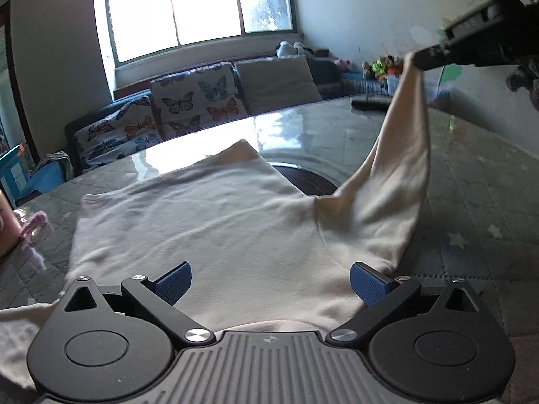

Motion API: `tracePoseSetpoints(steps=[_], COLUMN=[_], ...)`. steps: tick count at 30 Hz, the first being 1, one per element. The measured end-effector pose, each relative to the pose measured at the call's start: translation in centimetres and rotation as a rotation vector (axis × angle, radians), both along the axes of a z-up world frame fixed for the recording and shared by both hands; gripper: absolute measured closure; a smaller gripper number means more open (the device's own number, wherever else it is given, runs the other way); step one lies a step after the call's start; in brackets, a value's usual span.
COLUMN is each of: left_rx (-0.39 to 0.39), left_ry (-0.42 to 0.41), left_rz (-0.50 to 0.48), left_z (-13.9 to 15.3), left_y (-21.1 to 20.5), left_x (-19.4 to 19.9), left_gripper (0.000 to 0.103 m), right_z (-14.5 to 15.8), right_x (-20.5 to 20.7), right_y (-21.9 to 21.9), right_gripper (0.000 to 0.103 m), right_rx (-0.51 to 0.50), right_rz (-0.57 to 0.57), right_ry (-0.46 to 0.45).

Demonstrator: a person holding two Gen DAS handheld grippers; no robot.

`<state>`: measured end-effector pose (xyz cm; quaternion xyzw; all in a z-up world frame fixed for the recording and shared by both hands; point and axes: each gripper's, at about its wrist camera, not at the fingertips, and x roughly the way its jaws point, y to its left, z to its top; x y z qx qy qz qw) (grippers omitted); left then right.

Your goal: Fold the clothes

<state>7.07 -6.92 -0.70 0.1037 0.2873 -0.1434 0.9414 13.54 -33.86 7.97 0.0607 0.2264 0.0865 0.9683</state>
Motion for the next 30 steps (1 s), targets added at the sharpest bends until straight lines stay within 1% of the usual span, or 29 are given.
tracePoseSetpoints(steps=[3,4,9,12,15,19,23,25,26,27,30], left_rx=[-0.015,-0.019,-0.017,-0.022,-0.028,-0.038,-0.052,-0.055,-0.055,-0.055,-0.056], left_ry=[-0.023,-0.031,-0.066,-0.068,-0.062,-0.047,-0.037,-0.036,-0.035,-0.034,-0.030], left_rz=[0.040,0.055,0.167,0.231,0.287,0.322,0.316,0.305,0.299,0.293,0.278], left_z=[1.1,1.3,2.1,2.1,1.9,1.4,1.2,1.2,1.2,1.1,1.0], left_y=[2.3,3.1,8.0,10.5,12.5,14.0,13.9,13.6,13.4,13.2,12.6], left_x=[-0.8,-1.1,-2.4,-2.9,-3.5,-3.9,-3.9,-3.8,-3.7,-3.6,-3.0], left_gripper=[0.001,0.001,0.002,0.002,0.006,0.011,0.016,0.019,0.020,0.022,0.027], right_z=[1.2,1.6,1.9,1.3,-0.1,-2.4,-4.0,-4.4,-4.3,-4.1,-3.6], right_x=[-0.1,-0.2,-0.6,-0.7,-1.2,-1.7,-2.2,-2.3,-2.5,-2.8,-3.1], right_y=[3.1,4.7,10.9,14.2,18.2,22.0,24.3,24.6,24.3,24.0,22.2], right_gripper=[0.099,0.099,0.099,0.099,0.100,0.099,0.098,0.092,0.088,0.081,0.080], right_rx=[-0.025,-0.035,-0.087,-0.109,-0.138,-0.155,-0.154,-0.153,-0.156,-0.160,-0.192], right_rz=[0.078,0.117,0.266,0.335,0.408,0.485,0.572,0.608,0.611,0.615,0.612], right_ry=[-0.024,-0.029,-0.034,-0.026,0.000,0.053,0.098,0.120,0.118,0.117,0.120])
